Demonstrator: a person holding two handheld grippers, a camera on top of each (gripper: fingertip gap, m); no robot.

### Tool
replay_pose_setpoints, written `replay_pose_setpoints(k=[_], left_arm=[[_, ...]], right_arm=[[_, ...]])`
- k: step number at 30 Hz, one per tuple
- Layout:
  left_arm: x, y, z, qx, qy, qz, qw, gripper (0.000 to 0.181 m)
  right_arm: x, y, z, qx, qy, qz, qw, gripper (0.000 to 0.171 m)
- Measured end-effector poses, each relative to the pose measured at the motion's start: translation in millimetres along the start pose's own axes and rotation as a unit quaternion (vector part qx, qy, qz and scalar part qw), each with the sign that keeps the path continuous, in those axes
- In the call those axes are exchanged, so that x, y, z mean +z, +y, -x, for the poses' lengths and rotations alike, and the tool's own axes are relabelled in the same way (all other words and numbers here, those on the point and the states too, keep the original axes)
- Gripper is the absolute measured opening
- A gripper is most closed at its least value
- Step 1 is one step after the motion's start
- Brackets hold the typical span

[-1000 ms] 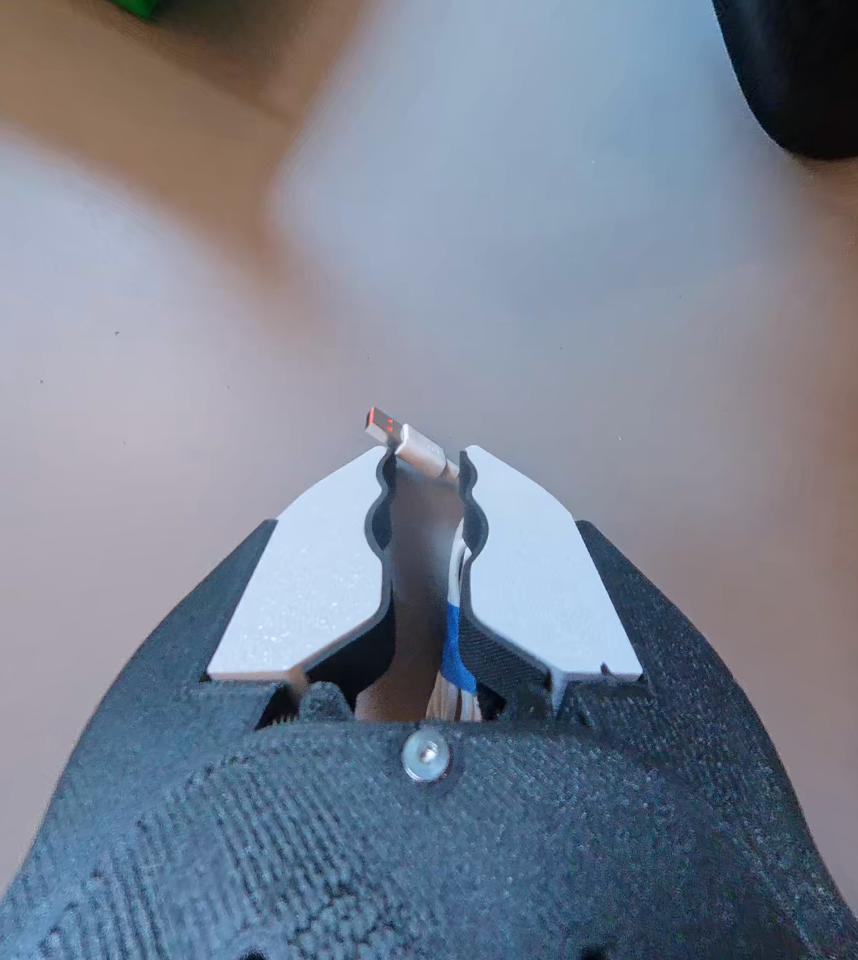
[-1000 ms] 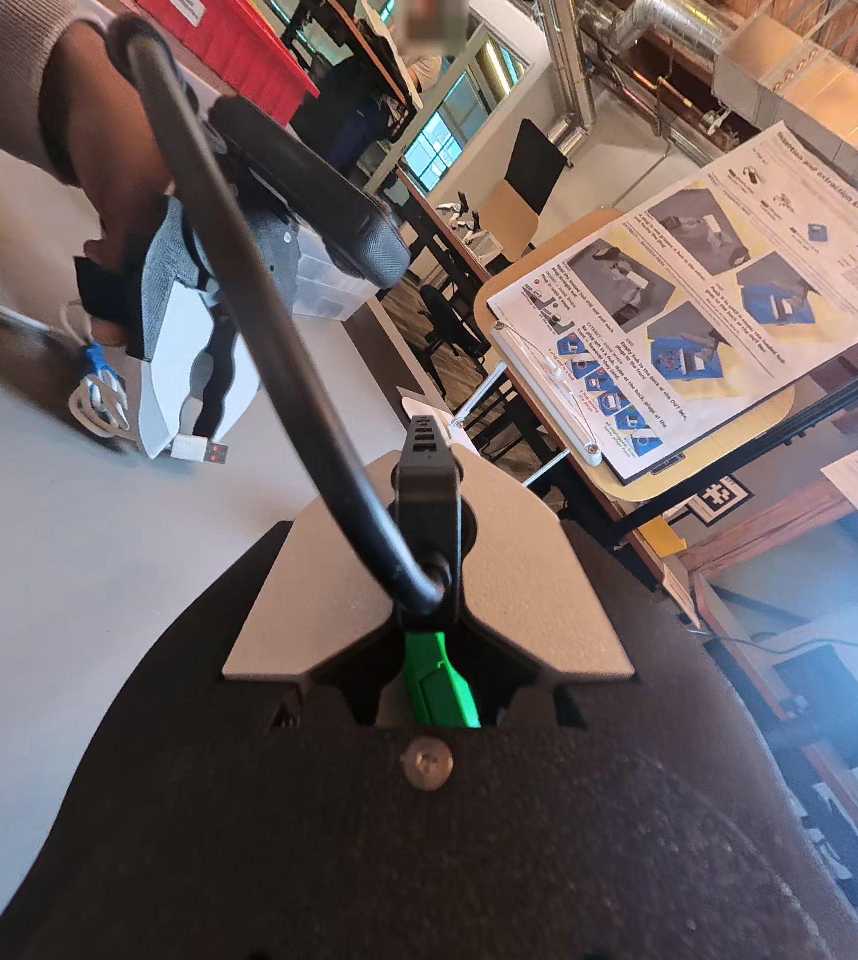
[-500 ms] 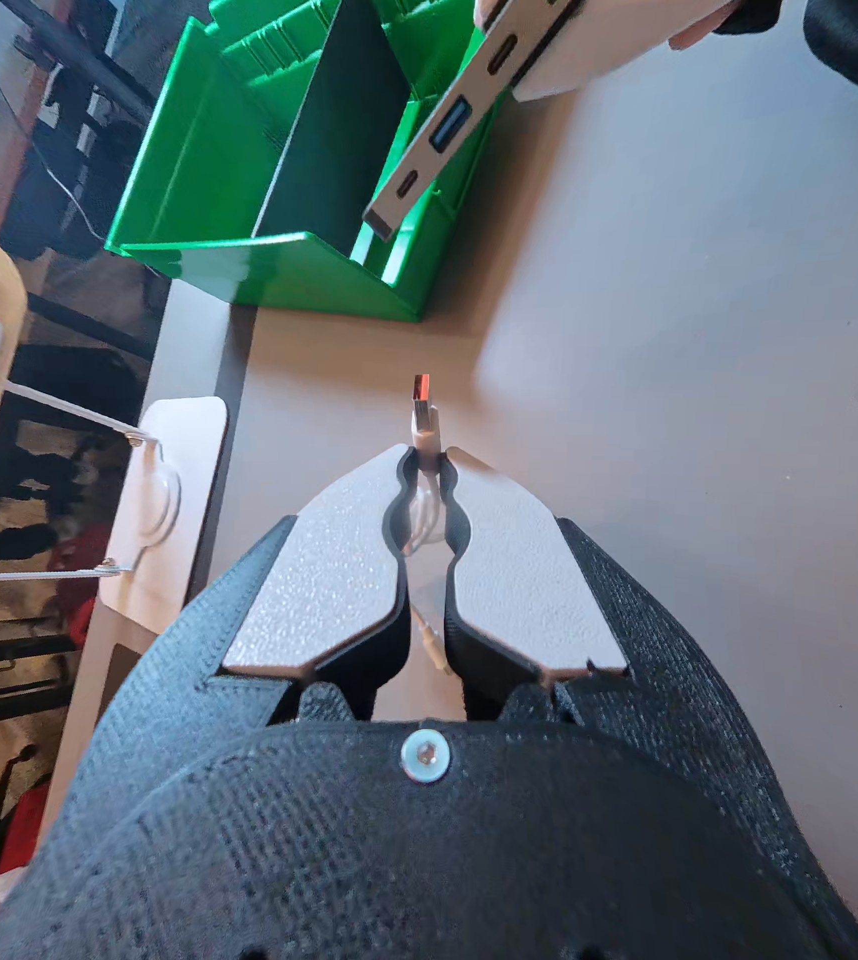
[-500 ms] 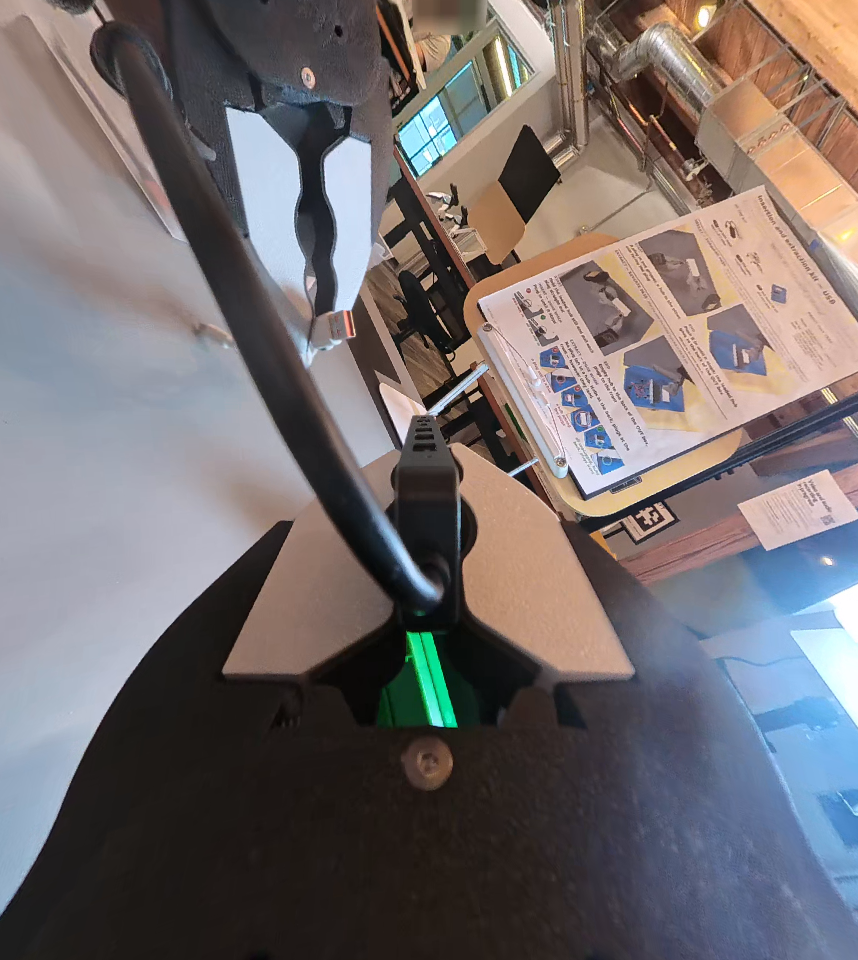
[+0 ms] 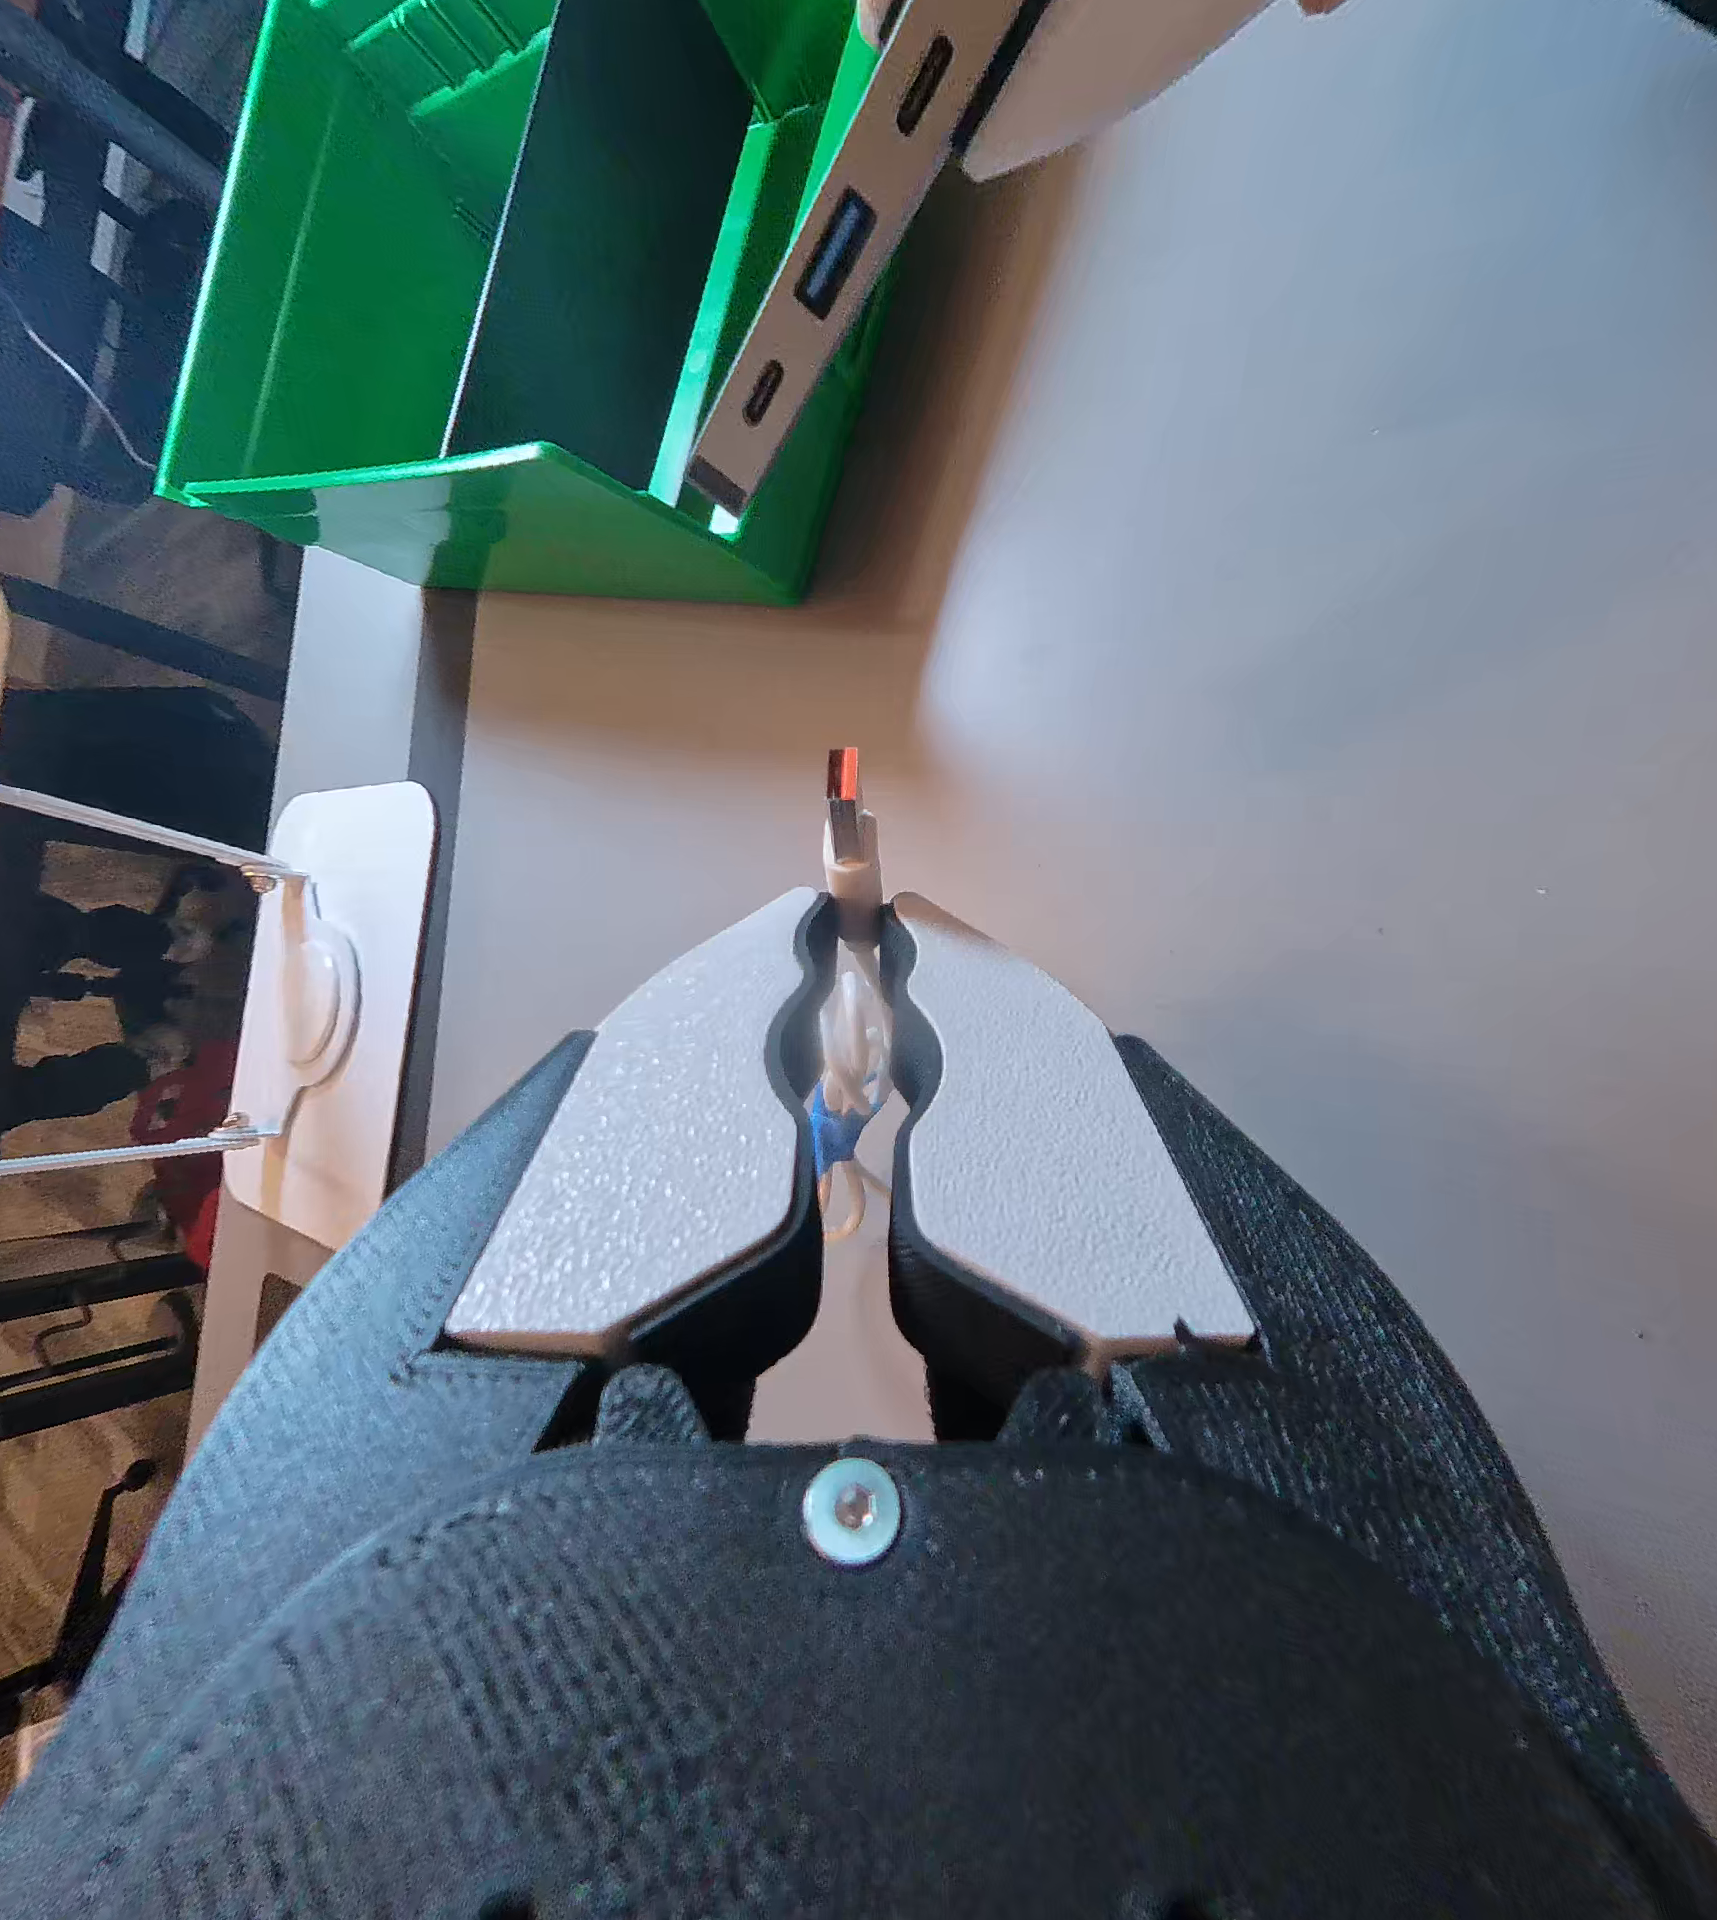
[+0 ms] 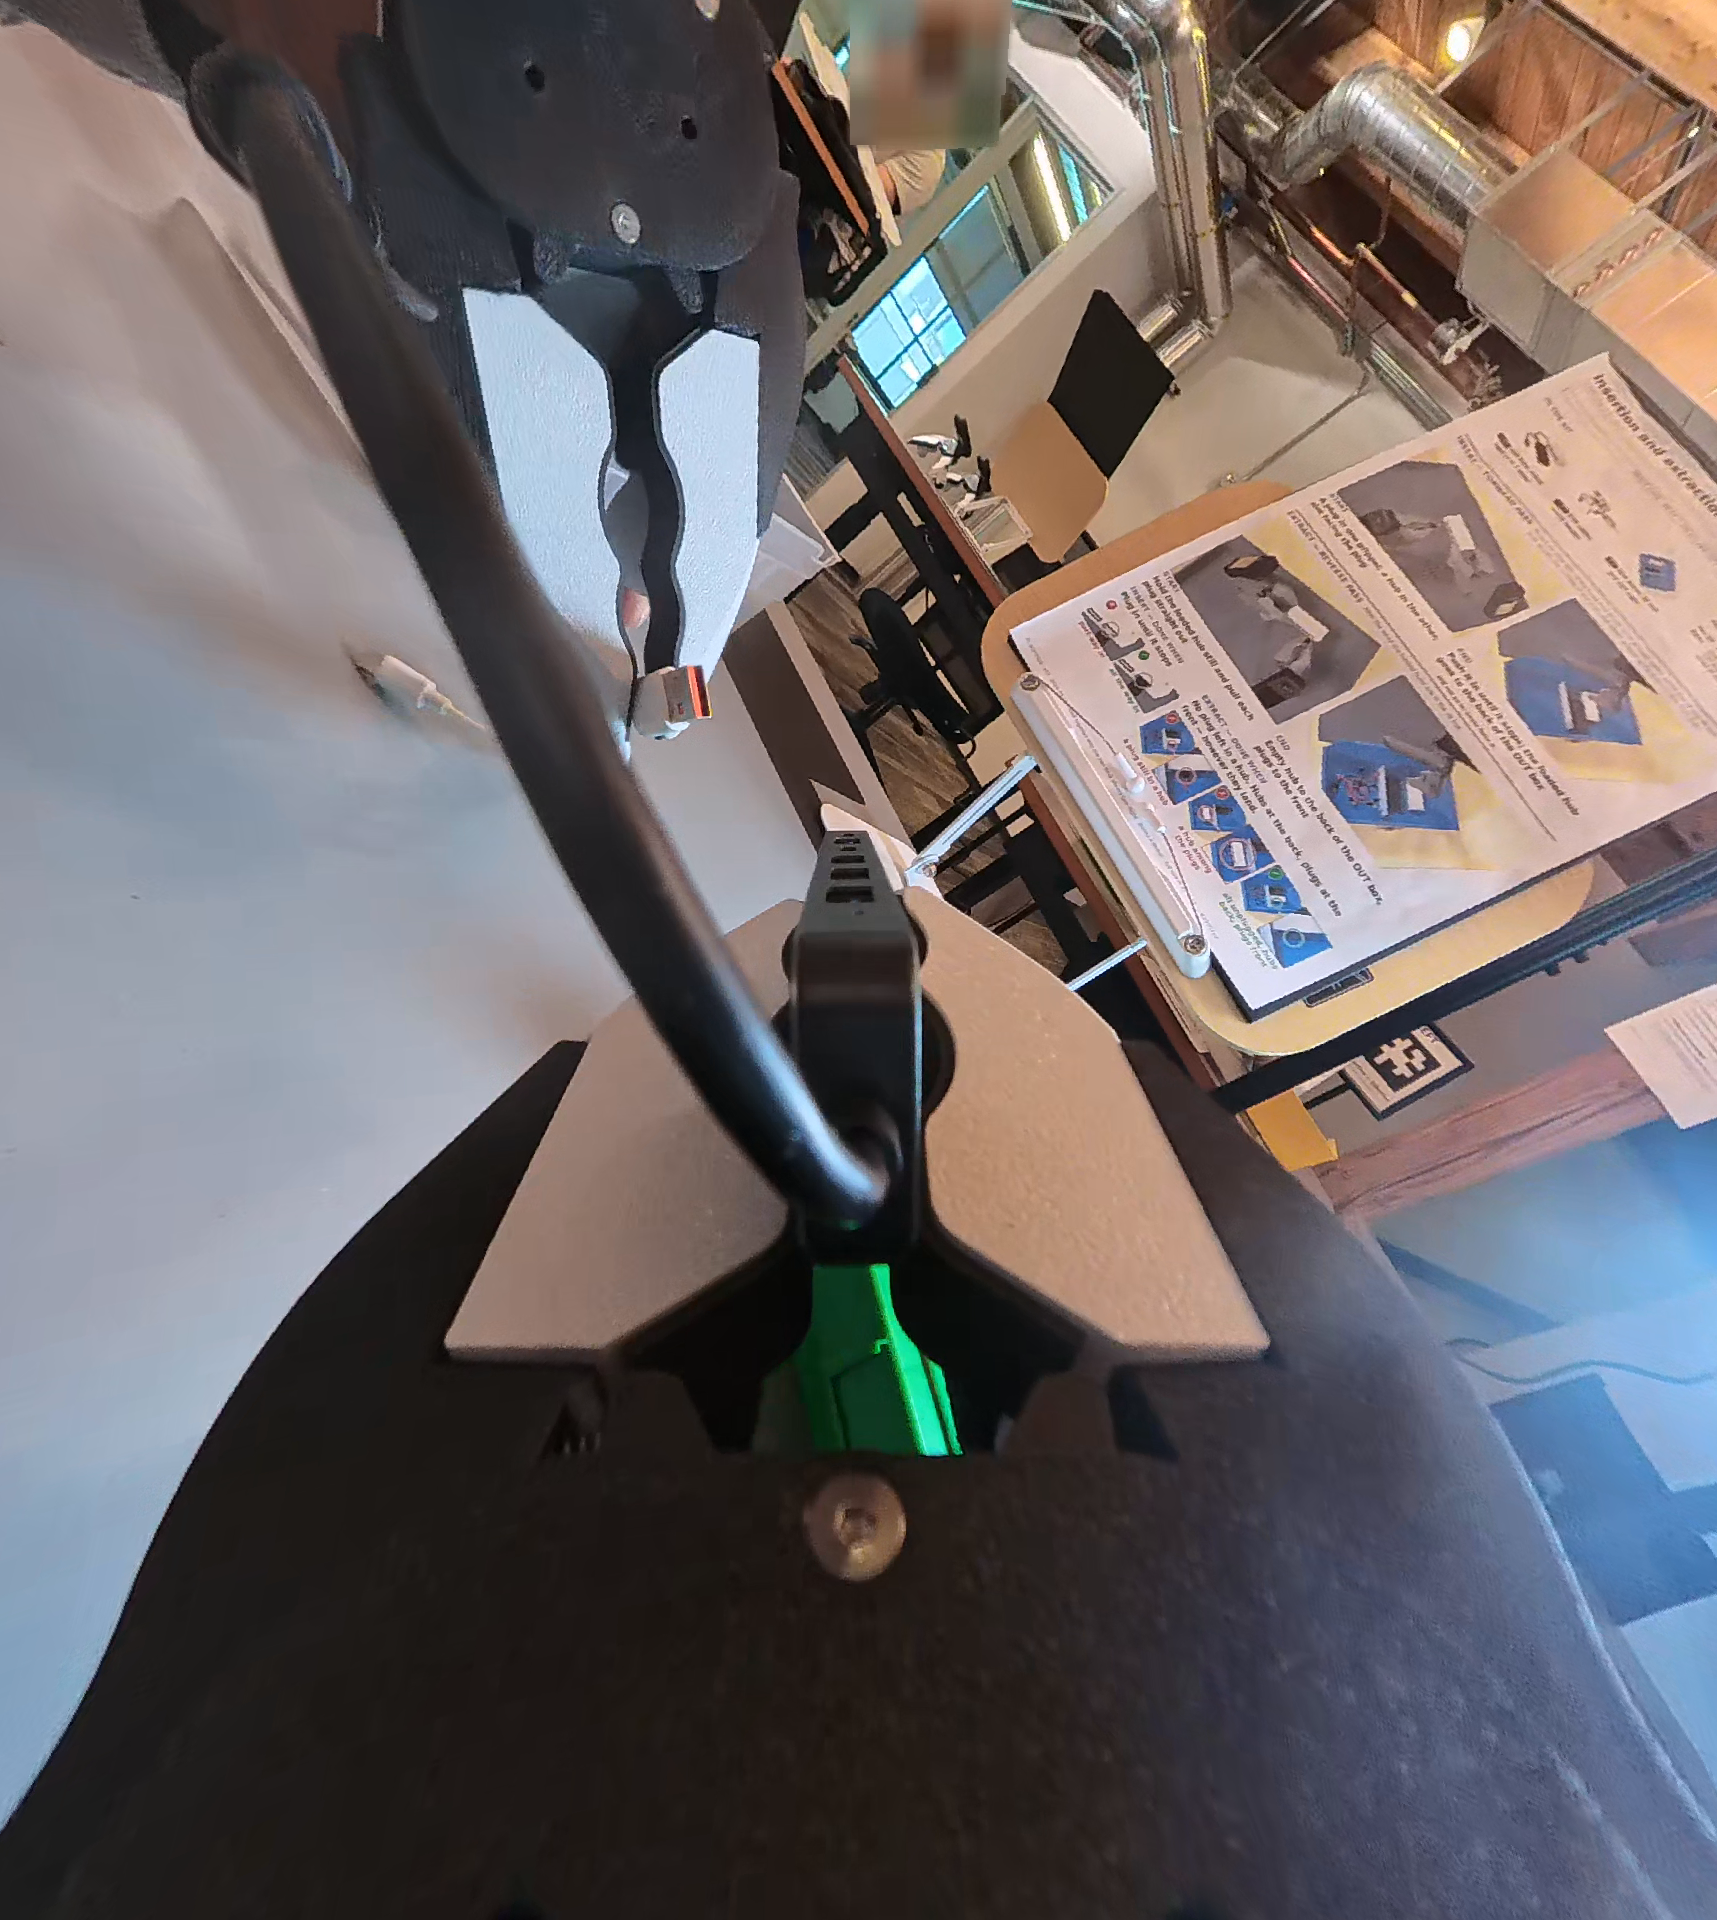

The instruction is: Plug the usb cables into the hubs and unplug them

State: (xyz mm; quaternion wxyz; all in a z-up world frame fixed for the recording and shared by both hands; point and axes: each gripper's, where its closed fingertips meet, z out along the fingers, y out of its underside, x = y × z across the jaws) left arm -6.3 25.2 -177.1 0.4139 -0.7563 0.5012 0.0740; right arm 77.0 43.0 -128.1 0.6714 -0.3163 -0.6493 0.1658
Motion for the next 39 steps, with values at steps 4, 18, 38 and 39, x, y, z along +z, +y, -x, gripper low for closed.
replay_pose_setpoints(k=[4, 18, 38, 39], left_arm=[[-4.1, -9.1, -5.2, 0.0, 0.005, -0.001, 1.0, 0.008], [-3.0, -1.3, -89.0, -0.163, 0.329, -0.012, 0.93, 0.023], [32.2, 82.2, -42.2, 0.04, 0.348, 0.156, 0.923, 0.022], [31.2, 83.7, -41.3, 0.033, 0.336, 0.163, 0.927, 0.02]], right_arm=[[1.8, 1.7, 4.2, -0.013, -0.006, 0.008, 1.0, 0.011], [3.8, 19.3, 6.3, -0.034, -0.02, 0.052, 0.998, 0.011], [-6.0, 46.6, -28.5, 0.004, 0.035, 0.085, 0.996, 0.012], [-7.2, 47.1, -30.2, 0.004, 0.038, 0.085, 0.996, 0.012]])
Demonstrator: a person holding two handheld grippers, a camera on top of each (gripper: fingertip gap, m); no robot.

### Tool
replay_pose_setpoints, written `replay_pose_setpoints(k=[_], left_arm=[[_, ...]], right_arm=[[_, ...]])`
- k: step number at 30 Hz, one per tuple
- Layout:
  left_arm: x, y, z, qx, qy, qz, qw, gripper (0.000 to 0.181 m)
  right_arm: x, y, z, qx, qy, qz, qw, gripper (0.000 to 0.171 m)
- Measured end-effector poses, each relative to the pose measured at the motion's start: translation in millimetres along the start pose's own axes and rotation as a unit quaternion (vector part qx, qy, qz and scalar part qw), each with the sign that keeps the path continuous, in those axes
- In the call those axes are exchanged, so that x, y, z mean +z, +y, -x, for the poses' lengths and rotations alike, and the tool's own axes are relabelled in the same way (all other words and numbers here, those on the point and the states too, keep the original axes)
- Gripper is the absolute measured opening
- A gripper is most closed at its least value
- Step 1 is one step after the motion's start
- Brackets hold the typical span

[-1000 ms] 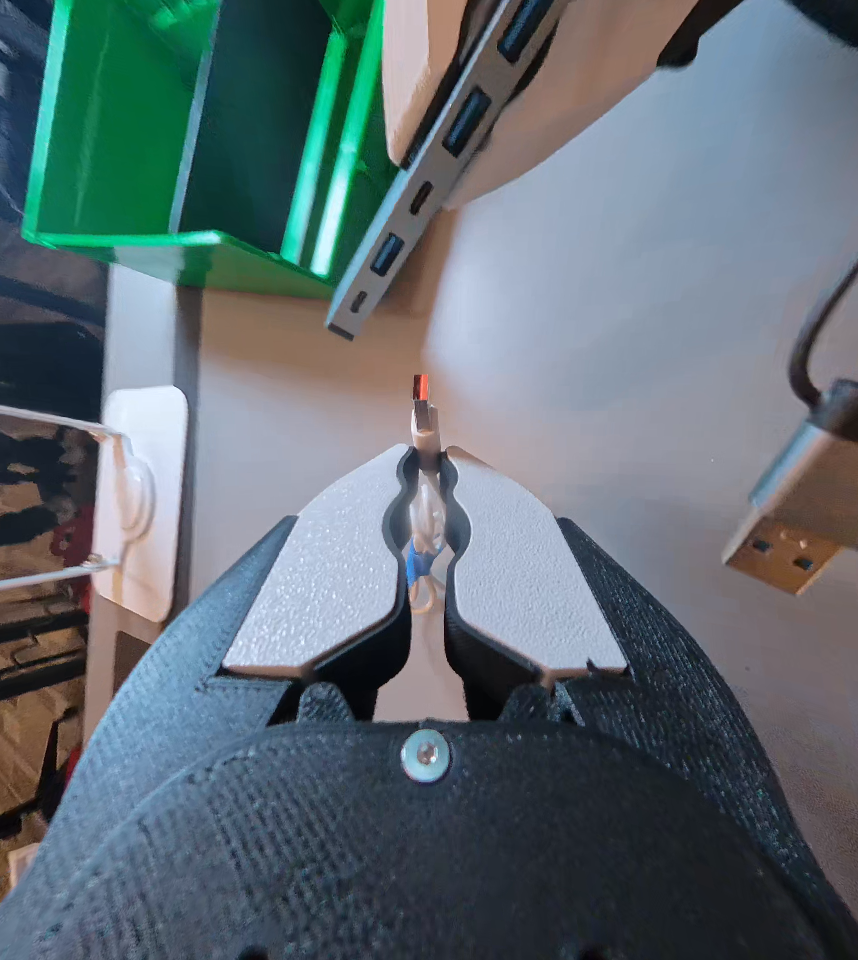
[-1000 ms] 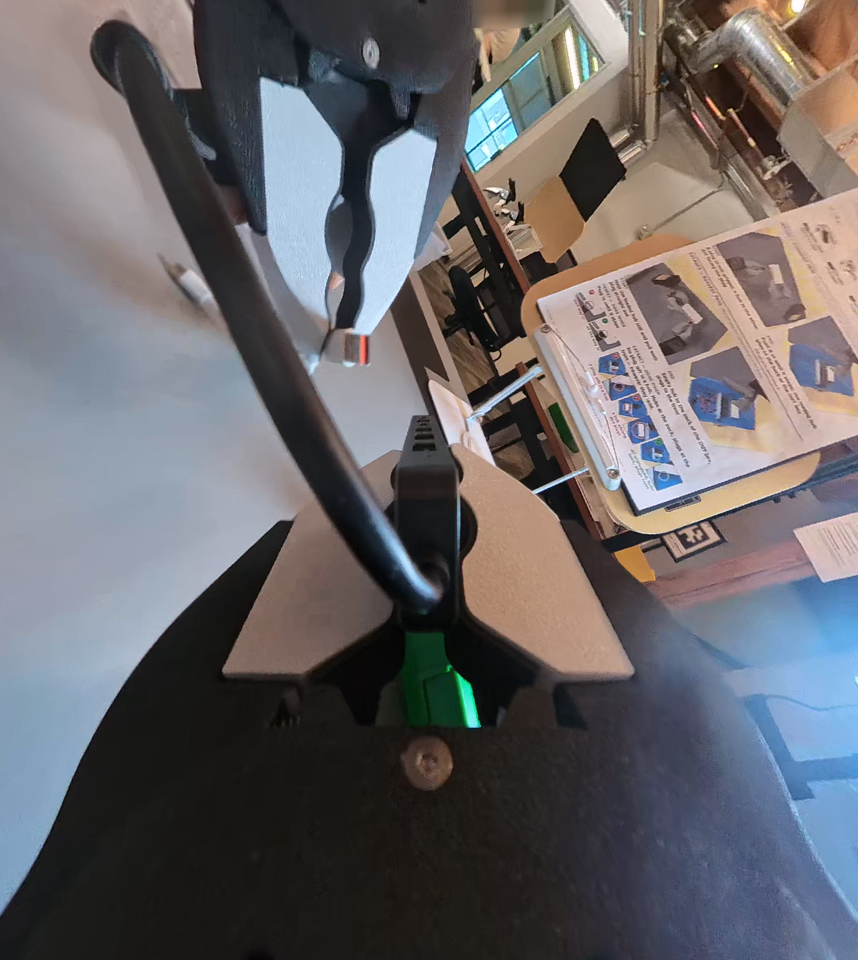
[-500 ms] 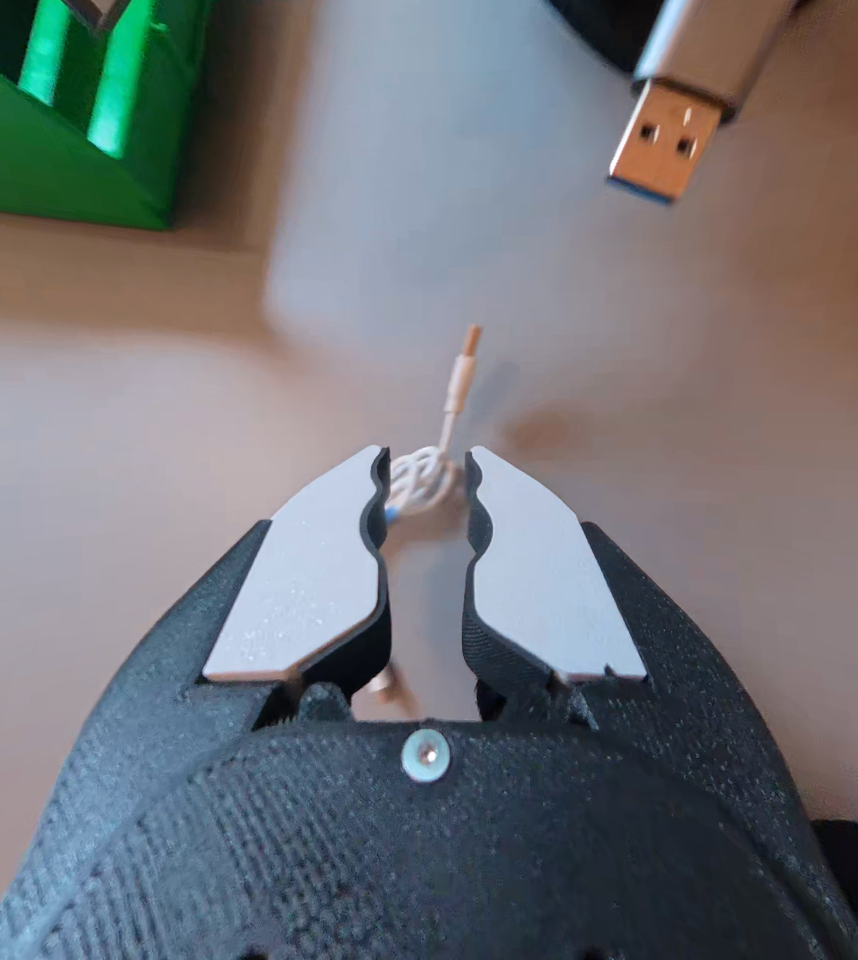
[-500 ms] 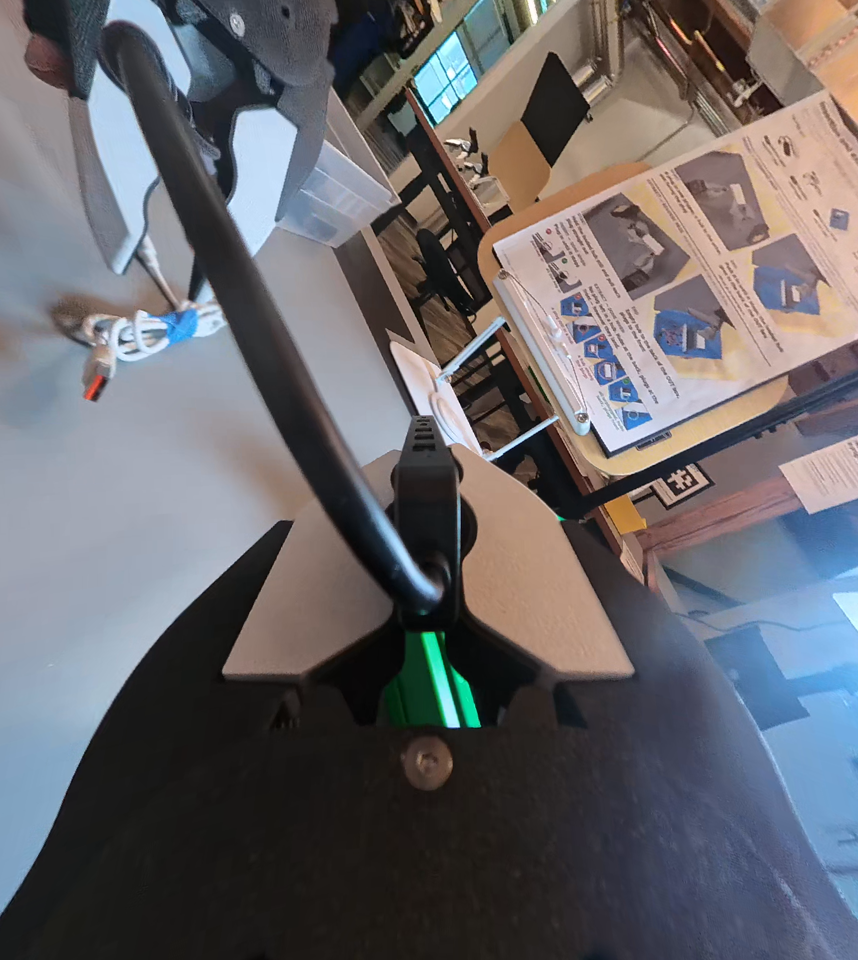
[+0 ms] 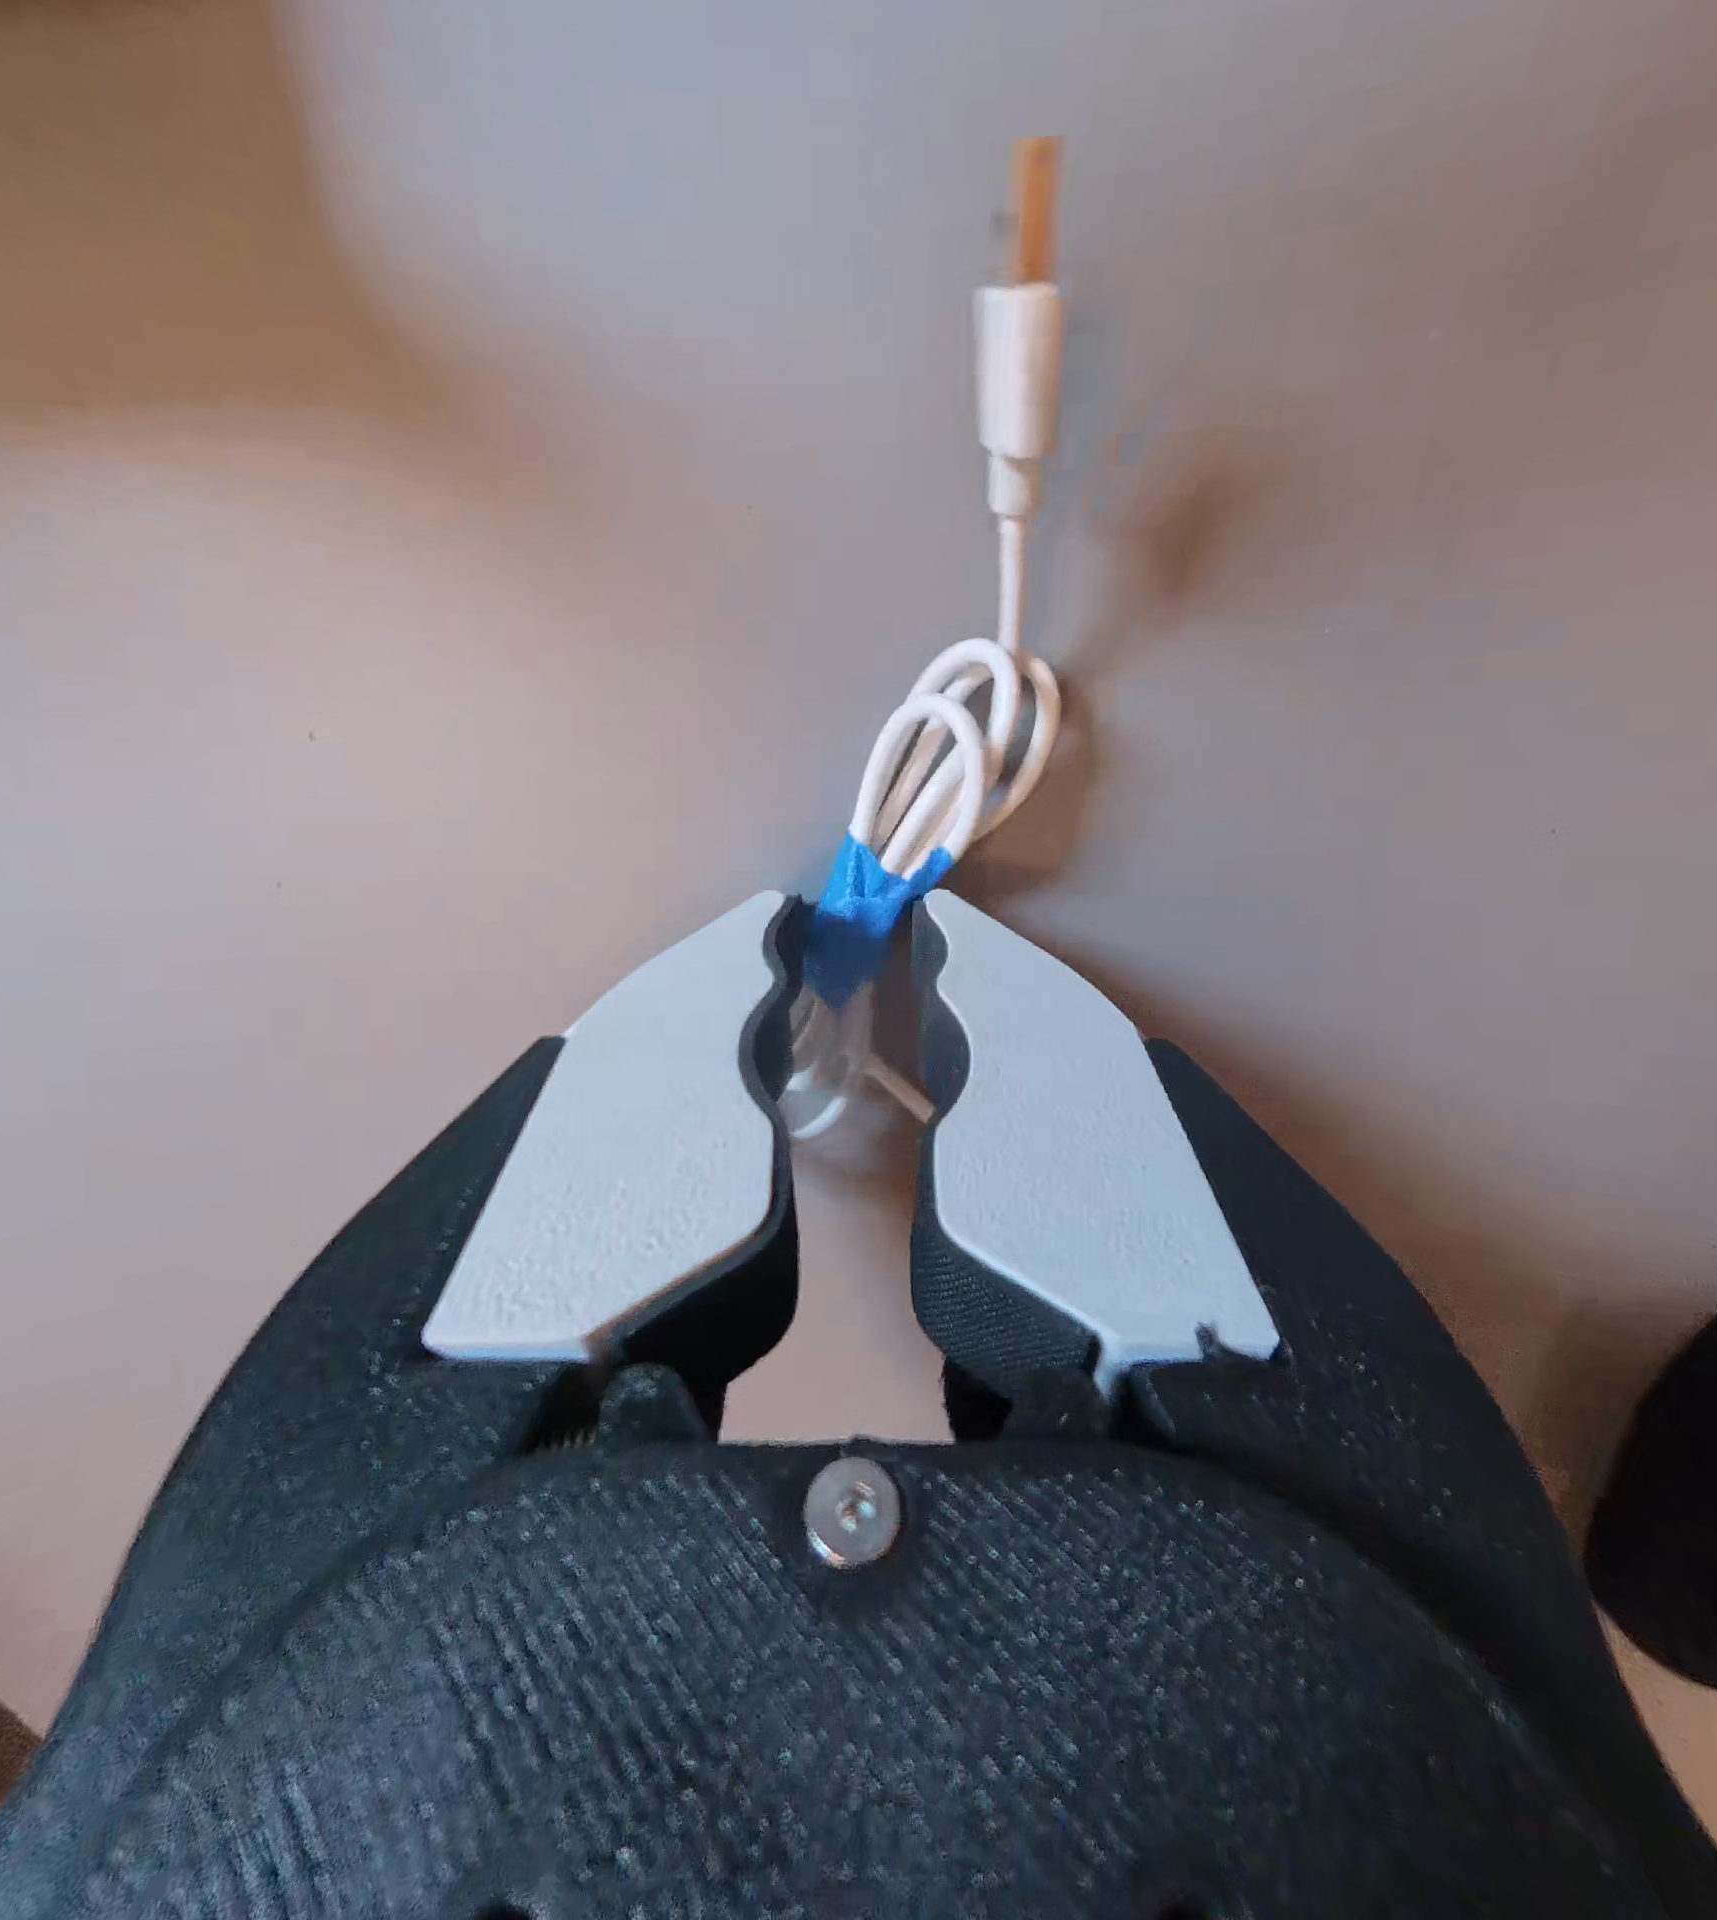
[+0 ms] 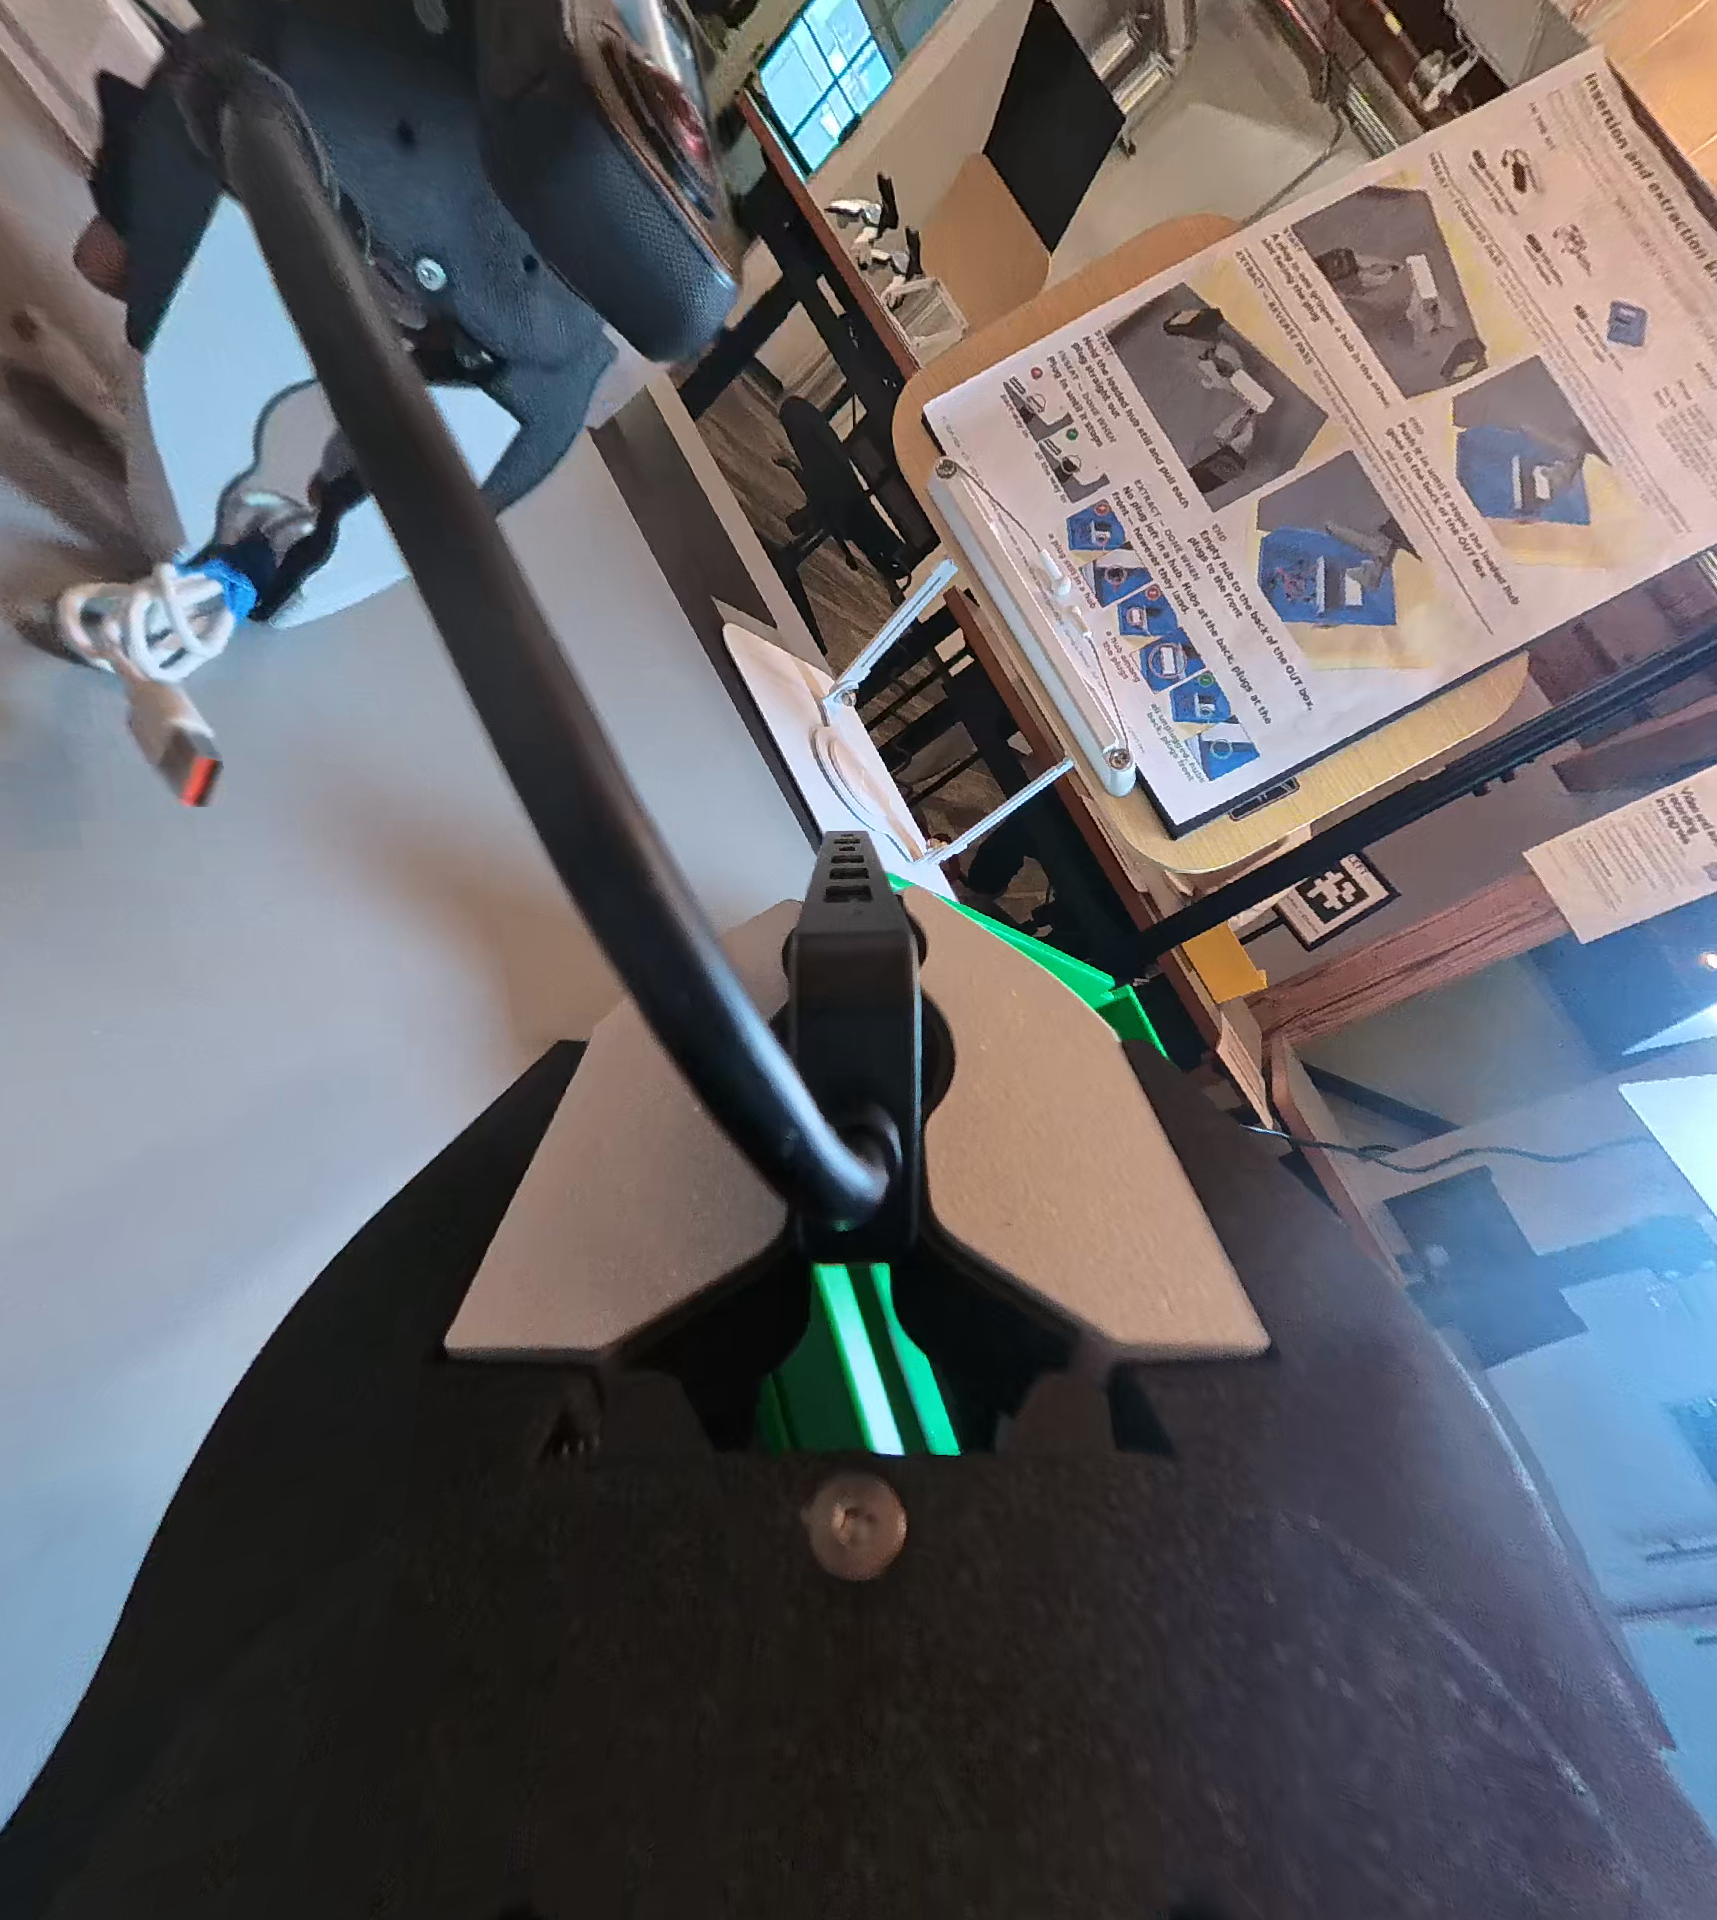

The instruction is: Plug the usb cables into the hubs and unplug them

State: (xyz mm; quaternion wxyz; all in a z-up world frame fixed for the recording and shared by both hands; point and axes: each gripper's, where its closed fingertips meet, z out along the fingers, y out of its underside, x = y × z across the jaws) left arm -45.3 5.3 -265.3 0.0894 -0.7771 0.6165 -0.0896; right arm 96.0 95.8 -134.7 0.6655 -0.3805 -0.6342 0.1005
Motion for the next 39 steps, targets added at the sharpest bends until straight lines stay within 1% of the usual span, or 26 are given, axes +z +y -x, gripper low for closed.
replay_pose_setpoints(k=[1, 3, 4, 6, 7, 8, 9, 10, 11, 13, 15, 17, 19, 21, 22, 24, 26, 28, 30, 32, 34, 37, 39], left_arm=[[-2.0, 2.3, 3.6, -0.013, -0.028, 0.004, 1.0, 0.019], [-12.1, 10.0, 18.6, -0.047, -0.131, 0.012, 0.99, 0.017], [-20.6, 16.3, 27.4, -0.076, -0.197, 0.02, 0.977, 0.017], [-38.6, 32.7, 32.6, -0.118, -0.313, 0.049, 0.941, 0.017], [-43.8, 42.0, 26.8, -0.127, -0.351, 0.075, 0.925, 0.017], [-44.4, 47.8, 16.8, -0.127, -0.373, 0.096, 0.914, 0.018], [-38.8, 47.3, 2.2, -0.126, -0.372, 0.098, 0.914, 0.023], [-28.2, 41.7, -16.7, -0.128, -0.348, 0.084, 0.925, 0.033], [-19.6, 34.8, -35.1, -0.133, -0.32, 0.063, 0.936, 0.038], [-16.3, 25.3, -62.7, -0.143, -0.278, 0.027, 0.949, 0.04], [-22.9, 11.6, -82.6, -0.167, -0.216, -0.038, 0.961, 0.038], [-39.7, 2.4, -81.5, -0.189, -0.184, -0.102, 0.959, 0.037], [-56.1, 4.2, -58.5, -0.218, -0.184, -0.141, 0.948, 0.035], [-64.6, 3.0, -33.0, -0.247, -0.161, -0.177, 0.939, 0.033], [-66.4, 3.9, -18.9, -0.256, -0.151, -0.183, 0.937, 0.032], [-63.5, 12.5, 6.4, -0.248, -0.137, -0.155, 0.946, 0.032], [-51.0, 17.3, 13.4, -0.231, -0.071, -0.116, 0.963, 0.031], [-39.2, 20.9, 15.6, -0.227, -0.009, -0.072, 0.971, 0.03], [-32.3, 25.9, 22.8, -0.19, 0.005, -0.028, 0.981, 0.028], [-26.7, 27.3, 29.7, -0.204, 0.014, 0.004, 0.979, 0.027], [-22.4, 23.2, 31.0, -0.222, 0.033, 0.01, 0.974, 0.027], [-13.5, 19.2, 33.3, -0.238, 0.034, -0.001, 0.971, 0.026], [-8.1, 19.3, 35.3, -0.242, 0.016, -0.012, 0.97, 0.022]], right_arm=[[-1.2, 0.6, -2.3, 0.001, 0.003, 0.0, 1.0, 0.011], [-3.4, 1.9, -8.1, 0.005, 0.013, 0.0, 1.0, 0.012], [-4.5, 2.6, -11.1, 0.006, 0.019, 0.0, 1.0, 0.012], [-6.0, 3.8, -16.1, 0.011, 0.028, 0.001, 1.0, 0.012], [-6.2, 4.2, -17.5, 0.013, 0.031, 0.001, 0.999, 0.012], [-5.9, 4.5, -17.8, 0.014, 0.032, 0.001, 0.999, 0.012], [-5.4, 4.5, -17.5, 0.014, 0.033, 0.002, 0.999, 0.012], [-4.8, 4.5, -16.5, 0.013, 0.031, 0.003, 0.999, 0.012], [-4.2, 4.4, -15.3, 0.011, 0.03, 0.004, 0.999, 0.012], [-3.2, 3.5, -13.0, 0.007, 0.027, 0.005, 1.0, 0.012], [-2.0, 2.2, -11.3, 0.008, 0.025, 0.004, 1.0, 0.012], [-0.5, 1.6, -10.0, 0.012, 0.022, 0.002, 1.0, 0.012], [0.6, 1.9, -9.0, 0.015, 0.019, 0.002, 1.0, 0.012], [0.7, 2.9, -8.4, 0.017, 0.019, 0.004, 1.0, 0.011], [0.3, 3.3, -8.2, 0.018, 0.018, 0.004, 1.0, 0.011], [-0.2, 3.9, -7.7, 0.022, 0.016, 0.004, 1.0, 0.011], [-0.1, 4.3, -7.8, 0.026, 0.014, 0.003, 1.0, 0.011], [-0.1, 4.8, -7.6, 0.029, 0.011, 0.002, 1.0, 0.011], [-0.3, 5.1, -7.3, 0.033, 0.008, 0.001, 0.999, 0.011], [-0.8, 5.0, -7.1, 0.034, 0.006, 0.0, 0.999, 0.011], [-1.7, 3.7, -7.5, 0.033, 0.006, -0.002, 0.999, 0.011], [-3.5, 1.4, -9.0, 0.033, 0.007, -0.006, 0.999, 0.011], [-4.2, 1.1, -9.9, 0.036, 0.006, -0.008, 0.999, 0.011]])
